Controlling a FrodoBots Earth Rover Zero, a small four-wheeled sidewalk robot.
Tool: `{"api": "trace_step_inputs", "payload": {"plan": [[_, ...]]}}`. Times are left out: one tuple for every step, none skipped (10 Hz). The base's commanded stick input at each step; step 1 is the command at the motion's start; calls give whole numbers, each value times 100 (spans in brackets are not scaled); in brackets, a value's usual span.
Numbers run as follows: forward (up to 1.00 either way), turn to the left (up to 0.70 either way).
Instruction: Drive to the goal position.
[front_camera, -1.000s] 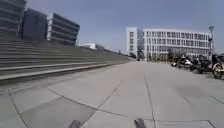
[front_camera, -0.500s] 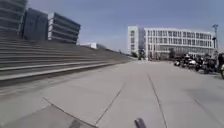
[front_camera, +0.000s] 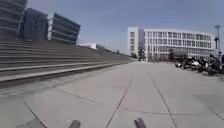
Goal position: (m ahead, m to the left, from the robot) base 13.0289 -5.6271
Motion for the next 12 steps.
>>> {"api": "trace_step_inputs", "payload": {"plan": [[70, -13], [70, -9], [70, 1], [70, 1], [70, 1], [70, 1], [70, 1], [70, 1], [70, 1], [70, 1], [70, 1], [70, 1]]}}
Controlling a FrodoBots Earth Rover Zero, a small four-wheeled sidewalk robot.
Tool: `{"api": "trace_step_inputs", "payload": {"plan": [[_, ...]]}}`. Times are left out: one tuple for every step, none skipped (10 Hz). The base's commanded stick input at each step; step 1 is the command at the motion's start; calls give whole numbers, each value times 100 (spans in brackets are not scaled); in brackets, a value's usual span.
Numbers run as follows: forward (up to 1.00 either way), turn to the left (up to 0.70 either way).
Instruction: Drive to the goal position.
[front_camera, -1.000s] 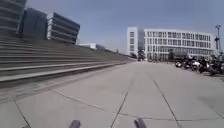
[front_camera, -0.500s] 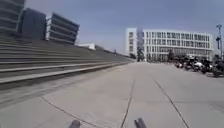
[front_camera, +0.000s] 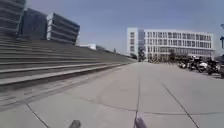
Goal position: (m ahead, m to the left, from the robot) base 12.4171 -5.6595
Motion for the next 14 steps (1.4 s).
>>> {"api": "trace_step_inputs", "payload": {"plan": [[70, 1], [70, 1], [70, 1], [70, 1], [70, 1], [70, -2], [70, -27], [70, -34], [70, -34], [70, -34], [70, -18], [70, 1], [70, 1], [70, 1]]}}
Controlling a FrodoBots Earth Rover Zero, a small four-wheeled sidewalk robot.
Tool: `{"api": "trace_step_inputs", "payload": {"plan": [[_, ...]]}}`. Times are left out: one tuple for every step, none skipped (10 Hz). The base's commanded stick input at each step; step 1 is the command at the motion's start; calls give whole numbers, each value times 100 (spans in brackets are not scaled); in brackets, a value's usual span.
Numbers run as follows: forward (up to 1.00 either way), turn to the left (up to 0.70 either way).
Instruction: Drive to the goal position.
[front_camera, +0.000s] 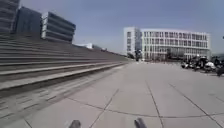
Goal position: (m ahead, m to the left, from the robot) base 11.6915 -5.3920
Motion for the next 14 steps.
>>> {"api": "trace_step_inputs", "payload": {"plan": [[70, 1], [70, 1], [70, 1], [70, 1], [70, 1], [70, 1], [70, 1], [70, 1], [70, 1], [70, 1], [70, 1], [70, 1], [70, 1], [70, 1]]}}
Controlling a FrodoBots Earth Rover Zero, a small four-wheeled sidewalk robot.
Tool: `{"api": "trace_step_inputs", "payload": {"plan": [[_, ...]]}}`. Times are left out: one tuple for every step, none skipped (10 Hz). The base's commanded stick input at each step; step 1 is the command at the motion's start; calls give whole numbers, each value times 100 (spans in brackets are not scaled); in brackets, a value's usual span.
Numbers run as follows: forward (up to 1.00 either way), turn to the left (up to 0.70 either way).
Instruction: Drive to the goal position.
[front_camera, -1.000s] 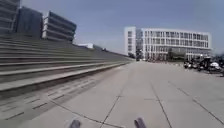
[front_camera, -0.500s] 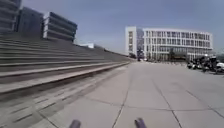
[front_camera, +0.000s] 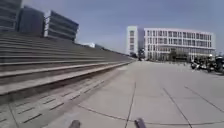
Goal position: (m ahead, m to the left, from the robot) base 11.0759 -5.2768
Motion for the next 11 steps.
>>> {"api": "trace_step_inputs", "payload": {"plan": [[70, 1], [70, -15], [70, -33], [70, -31], [70, -10], [70, -2], [70, -2], [70, -2], [70, -2], [70, -2], [70, -2]]}}
